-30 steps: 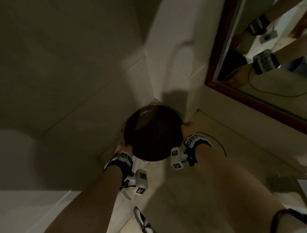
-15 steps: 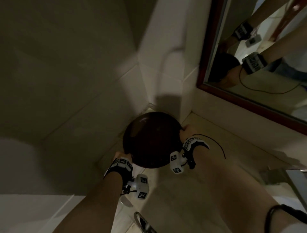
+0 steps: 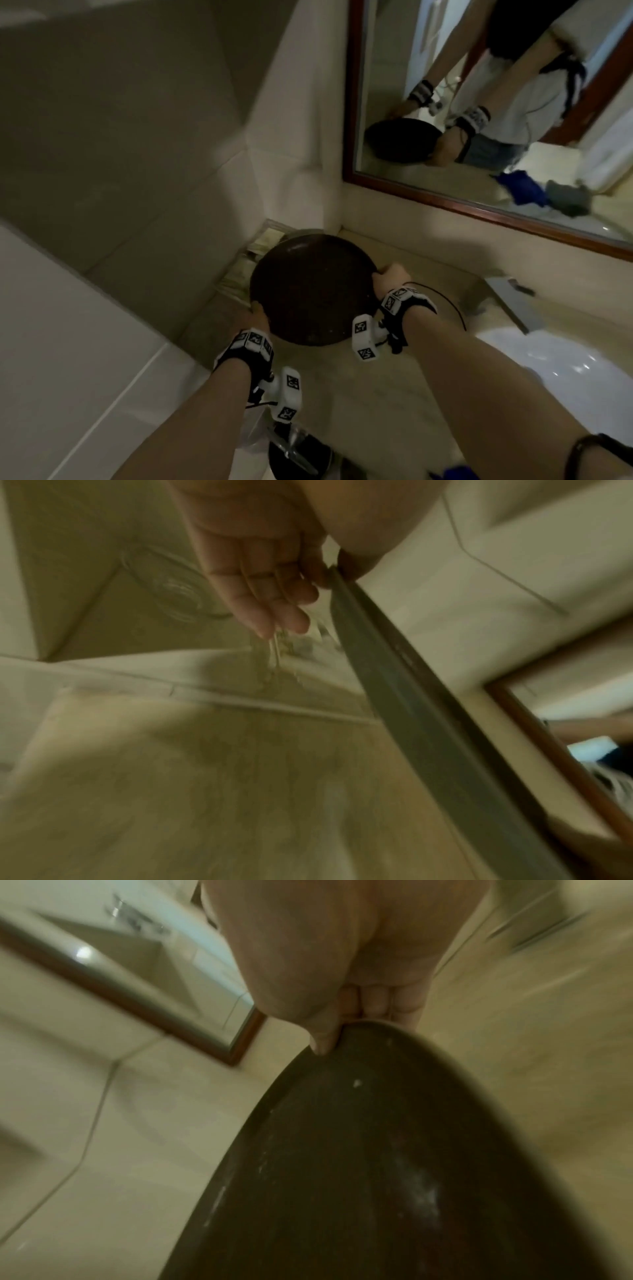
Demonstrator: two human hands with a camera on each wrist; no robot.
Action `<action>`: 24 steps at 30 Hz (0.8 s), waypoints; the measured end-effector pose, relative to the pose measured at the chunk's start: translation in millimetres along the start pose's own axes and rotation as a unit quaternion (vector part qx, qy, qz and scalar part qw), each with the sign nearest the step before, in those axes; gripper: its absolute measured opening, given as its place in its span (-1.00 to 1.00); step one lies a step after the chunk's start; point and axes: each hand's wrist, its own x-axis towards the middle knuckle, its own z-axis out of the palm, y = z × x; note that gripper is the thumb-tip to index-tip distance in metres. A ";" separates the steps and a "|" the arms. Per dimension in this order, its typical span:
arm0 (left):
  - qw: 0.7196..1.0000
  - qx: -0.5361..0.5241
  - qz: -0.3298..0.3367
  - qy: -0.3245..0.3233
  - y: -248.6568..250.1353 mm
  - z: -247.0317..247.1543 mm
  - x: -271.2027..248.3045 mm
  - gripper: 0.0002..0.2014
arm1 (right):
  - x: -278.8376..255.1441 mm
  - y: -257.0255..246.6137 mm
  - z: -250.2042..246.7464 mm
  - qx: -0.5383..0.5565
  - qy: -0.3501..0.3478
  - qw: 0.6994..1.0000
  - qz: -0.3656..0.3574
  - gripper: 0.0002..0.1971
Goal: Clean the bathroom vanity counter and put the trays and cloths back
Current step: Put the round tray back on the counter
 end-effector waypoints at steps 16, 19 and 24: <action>0.962 0.085 0.249 -0.077 -20.4 83.5 -157.3 -0.52 | -144.5 193.6 -98.0 0.136 0.189 0.961 0.149 -0.78; 0.955 0.099 0.269 -0.073 -20.2 96.2 -194.0 -0.53 | -164.0 229.6 -121.4 0.148 0.216 0.955 0.142 -0.68; 0.954 0.077 0.276 -0.086 -30.7 130.3 -274.4 -0.49 | -204.9 305.1 -165.0 0.141 0.228 0.954 0.136 -0.60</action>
